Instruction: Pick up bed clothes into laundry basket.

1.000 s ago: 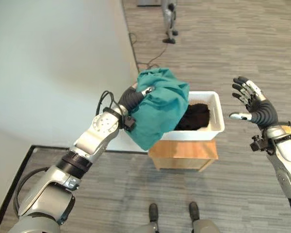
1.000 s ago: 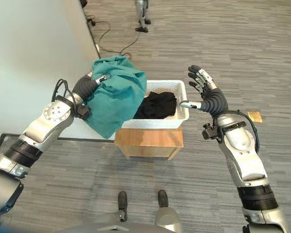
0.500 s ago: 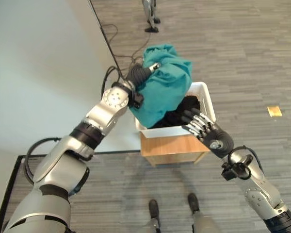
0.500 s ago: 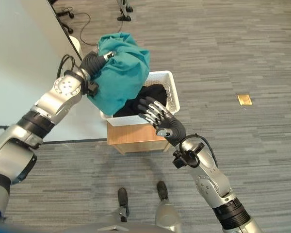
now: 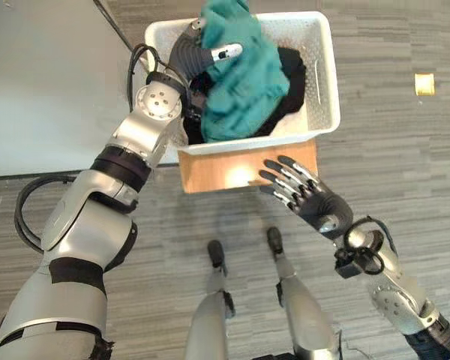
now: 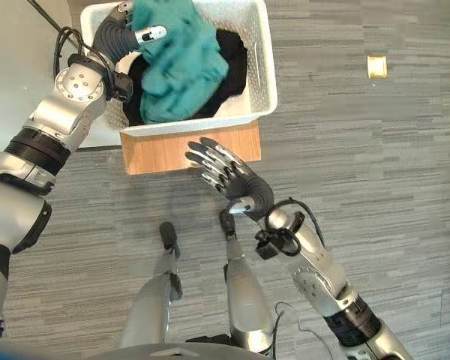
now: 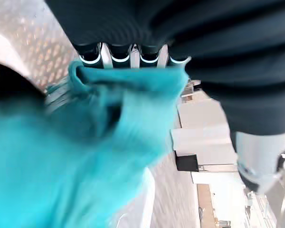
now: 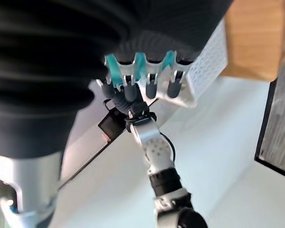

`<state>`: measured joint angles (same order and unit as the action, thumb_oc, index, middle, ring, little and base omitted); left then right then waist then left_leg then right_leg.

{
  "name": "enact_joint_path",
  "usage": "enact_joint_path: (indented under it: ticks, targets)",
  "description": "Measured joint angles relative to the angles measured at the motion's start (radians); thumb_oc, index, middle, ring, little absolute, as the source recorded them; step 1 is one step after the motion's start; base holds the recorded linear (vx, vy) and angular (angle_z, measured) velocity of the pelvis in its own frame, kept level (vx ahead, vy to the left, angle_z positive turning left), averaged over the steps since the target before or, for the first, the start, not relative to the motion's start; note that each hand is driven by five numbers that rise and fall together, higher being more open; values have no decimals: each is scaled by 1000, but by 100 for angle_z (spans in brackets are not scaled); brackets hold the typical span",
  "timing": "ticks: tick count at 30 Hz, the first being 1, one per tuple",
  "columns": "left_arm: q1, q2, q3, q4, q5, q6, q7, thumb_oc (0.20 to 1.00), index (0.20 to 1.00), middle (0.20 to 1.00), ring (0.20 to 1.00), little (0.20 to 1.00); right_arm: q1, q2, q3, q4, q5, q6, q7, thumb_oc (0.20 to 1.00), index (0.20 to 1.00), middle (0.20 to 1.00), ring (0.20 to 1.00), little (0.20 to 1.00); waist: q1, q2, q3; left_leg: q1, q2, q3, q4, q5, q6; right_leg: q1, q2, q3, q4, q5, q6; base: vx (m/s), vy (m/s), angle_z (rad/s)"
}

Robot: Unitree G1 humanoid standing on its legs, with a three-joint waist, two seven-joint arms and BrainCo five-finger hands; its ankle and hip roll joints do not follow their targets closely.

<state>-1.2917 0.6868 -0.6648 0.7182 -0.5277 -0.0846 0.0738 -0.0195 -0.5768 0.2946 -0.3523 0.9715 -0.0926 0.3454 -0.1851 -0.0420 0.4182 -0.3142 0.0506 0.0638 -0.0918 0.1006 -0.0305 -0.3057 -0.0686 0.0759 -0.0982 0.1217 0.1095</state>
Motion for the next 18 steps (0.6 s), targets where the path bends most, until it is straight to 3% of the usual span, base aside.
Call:
enact_joint_path:
  ticks: [4, 7, 10, 11, 13, 14, 15, 16, 17, 18]
  targets:
    - [13, 85, 4, -144, 25, -2, -3, 1000, 1000, 1000, 1000, 1000, 32, -22, -55, 48, 22, -3, 3, 1000, 1000, 1000, 1000, 1000, 8, 0, -1, 32, -3, -17, 0, 0, 0, 38, -3, -23, 0, 0, 0, 31, 17, 9]
    - [115, 110, 82, -290, 23, -34, -13, 1000, 1000, 1000, 1000, 1000, -8, -7, -57, 54, 20, 0, 10, 1000, 1000, 1000, 1000, 1000, 39, -1, -4, 86, -5, -19, 0, -1, -1, 93, -5, -32, 1, 0, 0, 126, 46, 1]
    - [407, 125, 277, -532, -15, -46, -27, 1000, 1000, 1000, 1000, 1000, 9, 31, -161, 63, 10, 3, 4, 1000, 1000, 1000, 1000, 1000, 59, 5, 0, 144, -20, -25, 18, -11, -2, 146, -15, -54, 48, -31, 1, 68, 80, 2]
    - [551, 81, 348, -620, -21, -65, -34, 1000, 1000, 1000, 1000, 1000, 28, 52, -222, 79, 11, -9, -3, 1000, 1000, 1000, 1000, 1000, 58, 9, -4, 177, -21, -39, 35, -14, -1, 165, -22, -67, 96, -61, -2, 37, 94, 40]
    - [671, 18, 347, -580, -49, -66, -39, 1000, 1000, 1000, 1000, 1000, 69, 24, -282, 114, 9, -29, -36, 1000, 1000, 1000, 1000, 1000, 84, 60, -39, 212, -15, -107, 59, -31, -2, 158, -12, -108, 258, -94, 23, 29, 163, 64]
    - [724, 36, 356, -590, -67, -64, -41, 1000, 1000, 1000, 1000, 1000, 75, 26, -293, 114, 7, -31, -36, 1000, 1000, 1000, 1000, 1000, 89, 78, -46, 216, -14, -109, 73, -73, 22, 134, -15, -112, 370, -135, 47, 192, 57, 95]
    - [956, -70, 529, -708, -98, -66, -50, 1000, 1000, 1000, 1000, 1000, 52, 107, -219, 117, -67, -65, -85, 1000, 1000, 1000, 1000, 1000, 110, 85, -48, 224, -52, -129, 187, -159, 62, 13, -87, -174, 741, -177, 9, 178, -52, 106]
    - [1041, -120, 532, -716, -116, -69, -46, 1000, 1000, 1000, 1000, 1000, 61, 131, -201, 101, -111, -31, -89, 1000, 1000, 1000, 1000, 1000, 132, 112, -51, 228, -74, -186, 223, -168, 70, -9, -80, -139, 865, -135, -38, 185, -54, 161]
    - [1125, -173, 540, -713, -126, -59, -63, 1000, 1000, 1000, 1000, 1000, 97, 141, -158, 89, -151, -17, -86, 1000, 1000, 1000, 1000, 1000, 112, 158, -88, 195, -71, -256, 274, -184, 76, -27, 7, -5, 944, -164, -43, 202, -35, 237]
    - [1195, -160, 531, -696, -128, -51, -79, 1000, 1000, 1000, 1000, 1000, 128, 135, -113, 99, -172, -8, -77, 1000, 1000, 1000, 1000, 1000, 112, 166, -161, 167, -87, -297, 271, -169, 69, -41, 46, 29, 909, -150, -30, 264, -73, 291]
